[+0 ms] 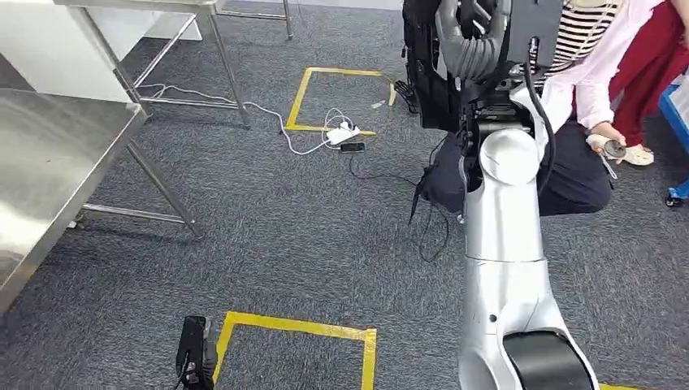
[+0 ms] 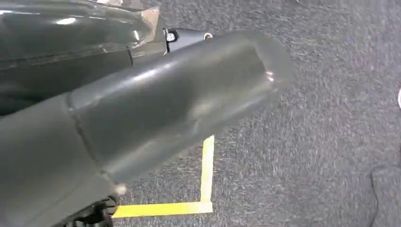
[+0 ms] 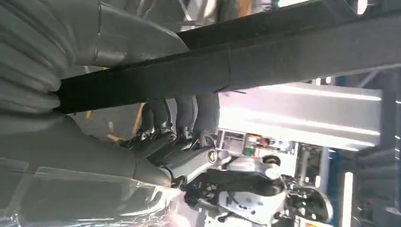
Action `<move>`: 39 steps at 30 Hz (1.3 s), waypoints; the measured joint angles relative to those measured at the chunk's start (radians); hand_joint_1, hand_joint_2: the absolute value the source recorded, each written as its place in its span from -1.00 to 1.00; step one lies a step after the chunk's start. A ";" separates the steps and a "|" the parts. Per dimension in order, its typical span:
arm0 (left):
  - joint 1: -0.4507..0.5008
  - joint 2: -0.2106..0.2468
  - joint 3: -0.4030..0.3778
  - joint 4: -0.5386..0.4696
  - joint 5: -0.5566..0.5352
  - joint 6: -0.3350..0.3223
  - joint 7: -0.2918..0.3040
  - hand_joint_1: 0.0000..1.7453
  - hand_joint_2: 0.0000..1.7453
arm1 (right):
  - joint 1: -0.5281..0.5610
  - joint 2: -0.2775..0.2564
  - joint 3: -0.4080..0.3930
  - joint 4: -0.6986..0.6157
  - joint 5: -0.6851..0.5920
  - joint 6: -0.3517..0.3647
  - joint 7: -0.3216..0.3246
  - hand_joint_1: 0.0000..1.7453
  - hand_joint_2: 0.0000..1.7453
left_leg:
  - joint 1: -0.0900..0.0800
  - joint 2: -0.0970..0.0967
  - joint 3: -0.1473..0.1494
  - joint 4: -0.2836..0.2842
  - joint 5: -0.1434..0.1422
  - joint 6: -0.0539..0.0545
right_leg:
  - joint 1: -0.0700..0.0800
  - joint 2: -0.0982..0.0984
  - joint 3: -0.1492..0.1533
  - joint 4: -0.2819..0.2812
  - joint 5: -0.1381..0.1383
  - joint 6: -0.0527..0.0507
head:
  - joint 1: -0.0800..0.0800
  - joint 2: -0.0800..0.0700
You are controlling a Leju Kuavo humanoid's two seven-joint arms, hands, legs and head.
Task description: Take the parts from the cabinet and place them on the table.
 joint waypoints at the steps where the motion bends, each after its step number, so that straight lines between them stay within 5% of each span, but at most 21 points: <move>1: -0.001 0.000 0.000 0.000 -0.004 0.003 0.000 -1.00 -1.00 | -0.002 -0.005 -0.002 0.005 0.001 0.000 -0.002 1.00 1.00 | 0.005 0.011 0.041 -0.073 0.037 -0.005 | -0.001 -0.008 0.000 0.002 -0.002 0.003 | 0.001 0.000; 2: -0.002 0.000 -0.001 0.000 -0.007 0.010 0.000 -1.00 -1.00 | -0.007 -0.009 -0.004 0.012 0.003 0.001 -0.002 1.00 1.00 | 0.007 0.039 0.095 -0.166 0.075 -0.009 | -0.002 -0.016 0.000 0.008 -0.007 0.009 | 0.001 0.000; 3: -0.005 -0.001 -0.002 0.000 -0.008 0.016 -0.001 -1.00 -1.00 | -0.012 -0.012 -0.006 0.015 0.004 0.001 -0.003 1.00 1.00 | 0.005 0.085 0.131 -0.232 0.076 -0.012 | 0.003 -0.023 -0.002 0.017 -0.014 0.018 | -0.002 0.000; 7: -0.008 -0.005 -0.012 0.000 -0.018 0.011 -0.005 -1.00 -1.00 | -0.018 -0.023 -0.015 0.024 0.011 0.003 -0.005 1.00 1.00 | -0.017 0.037 0.130 -0.239 0.075 0.024 | 0.014 -0.061 0.001 0.021 -0.023 0.035 | 0.004 0.000; 8: -0.007 -0.005 -0.012 0.000 -0.016 -0.007 -0.007 -1.00 -1.00 | -0.019 -0.024 -0.017 0.025 0.014 0.003 -0.005 1.00 1.00 | -0.011 0.027 0.138 -0.247 0.082 0.037 | 0.010 -0.055 -0.004 0.026 -0.031 0.044 | 0.003 0.000; 10: -0.010 -0.007 -0.012 0.000 -0.006 -0.024 -0.014 -1.00 -1.00 | -0.023 -0.039 -0.021 0.029 0.022 0.003 -0.005 1.00 1.00 | -0.010 0.009 0.136 -0.249 0.086 0.054 | -0.002 0.025 -0.043 0.114 -0.079 0.040 | 0.005 0.000; 12: -0.010 -0.010 -0.011 0.000 -0.004 -0.029 -0.015 -1.00 -1.00 | -0.025 -0.054 -0.025 0.034 0.029 0.003 -0.005 1.00 1.00 | -0.010 -0.016 0.135 -0.250 0.086 0.058 | -0.004 0.047 -0.122 0.280 -0.141 0.038 | 0.006 0.000; 14: -0.007 -0.013 -0.011 0.000 0.001 -0.030 -0.015 -1.00 -1.00 | -0.024 -0.065 -0.028 0.042 0.034 0.003 -0.002 1.00 1.00 | -0.011 -0.043 0.135 -0.249 0.087 0.057 | -0.006 0.050 -0.159 0.346 -0.150 0.048 | 0.005 0.000; 16: -0.006 -0.012 -0.011 0.000 0.007 -0.029 -0.015 -1.00 -1.00 | -0.026 -0.070 -0.034 0.044 0.049 0.003 0.002 1.00 1.00 | -0.008 -0.069 0.136 -0.248 0.088 0.055 | -0.010 0.053 -0.103 0.224 -0.091 0.066 | 0.006 0.000; 18: -0.007 -0.013 -0.010 0.000 0.011 -0.026 -0.015 -1.00 -1.00 | -0.030 -0.072 -0.039 0.044 0.058 0.003 0.005 1.00 1.00 | -0.006 -0.090 0.134 -0.246 0.088 0.049 | -0.029 0.101 -0.022 0.048 -0.028 0.083 | 0.006 0.000; 22: 0.000 -0.011 -0.010 0.000 0.011 -0.025 -0.015 -1.00 -1.00 | -0.034 -0.077 -0.045 0.044 0.065 0.004 0.010 1.00 1.00 | -0.003 -0.117 0.122 -0.255 0.103 0.022 | -0.007 0.082 -0.016 0.045 -0.021 0.063 | 0.005 0.000; 23: 0.002 -0.009 -0.010 0.000 0.011 -0.024 -0.015 -1.00 -1.00 | -0.035 -0.076 -0.047 0.044 0.069 0.004 0.012 1.00 1.00 | -0.003 -0.121 0.118 -0.254 0.104 0.018 | -0.020 0.072 -0.017 0.035 -0.013 0.050 | 0.002 0.000; 25: 0.000 -0.009 -0.010 0.000 0.010 -0.022 -0.014 -1.00 -1.00 | -0.041 -0.075 -0.047 0.044 0.087 0.007 0.017 1.00 1.00 | -0.012 -0.030 0.091 -0.189 0.052 0.016 | -0.017 0.058 -0.017 0.033 -0.008 0.027 | -0.005 0.000; 27: -0.003 -0.010 -0.011 0.000 0.000 -0.018 -0.014 -1.00 -1.00 | -0.042 -0.079 -0.047 0.044 0.109 0.016 0.025 1.00 1.00 | -0.010 -0.008 0.024 -0.033 -0.025 0.015 | -0.008 0.040 -0.017 0.033 -0.010 0.018 | -0.003 0.000; 29: -0.003 -0.014 -0.013 0.000 -0.017 -0.011 -0.012 -1.00 -1.00 | -0.040 -0.083 -0.047 0.044 0.133 0.022 0.039 1.00 1.00 | -0.010 -0.006 -0.017 0.065 -0.052 0.016 | 0.000 0.020 -0.017 0.033 -0.011 0.017 | -0.003 0.000; 30: -0.004 -0.017 -0.015 0.000 -0.021 -0.007 -0.011 -1.00 -1.00 | -0.040 -0.084 -0.047 0.044 0.142 0.023 0.042 1.00 1.00 | -0.011 -0.006 -0.002 0.039 -0.032 0.020 | 0.004 0.011 -0.017 0.033 -0.011 0.017 | -0.004 0.000; 32: -0.007 -0.019 -0.016 0.000 -0.027 -0.005 -0.008 -1.00 -1.00 | -0.043 -0.087 -0.047 0.041 0.155 0.027 0.048 1.00 1.00 | -0.015 0.008 0.085 -0.111 0.037 0.034 | 0.009 -0.006 -0.016 0.033 -0.013 0.014 | -0.003 0.000; 33: -0.010 -0.021 -0.017 0.000 -0.029 -0.004 -0.005 -1.00 -1.00 | -0.047 -0.087 -0.046 0.038 0.160 0.031 0.051 1.00 1.00 | -0.024 0.044 0.138 -0.200 0.068 0.047 | 0.011 -0.014 -0.014 0.033 -0.013 0.014 | -0.004 0.000; 34: -0.017 -0.022 -0.018 0.000 -0.035 -0.004 -0.002 -1.00 -1.00 | -0.054 -0.091 -0.045 0.038 0.166 0.034 0.052 1.00 1.00 | -0.044 0.097 0.156 -0.234 0.052 0.057 | 0.019 -0.023 -0.017 0.035 -0.014 0.015 | -0.002 0.000; 38: -0.023 -0.027 -0.025 0.000 -0.051 -0.001 0.011 -1.00 -1.00 | -0.061 -0.107 -0.044 0.039 0.174 0.041 0.057 1.00 1.00 | -0.045 0.043 0.150 -0.247 0.065 0.071 | 0.024 -0.067 -0.013 0.033 -0.017 0.021 | -0.004 0.000; 39: -0.022 -0.030 -0.029 0.000 -0.056 -0.001 0.015 -1.00 -1.00 | -0.064 -0.116 -0.045 0.038 0.174 0.043 0.058 1.00 1.00 | -0.032 0.034 0.158 -0.257 0.074 0.075 | 0.022 -0.042 -0.028 0.047 -0.033 0.028 | -0.003 0.000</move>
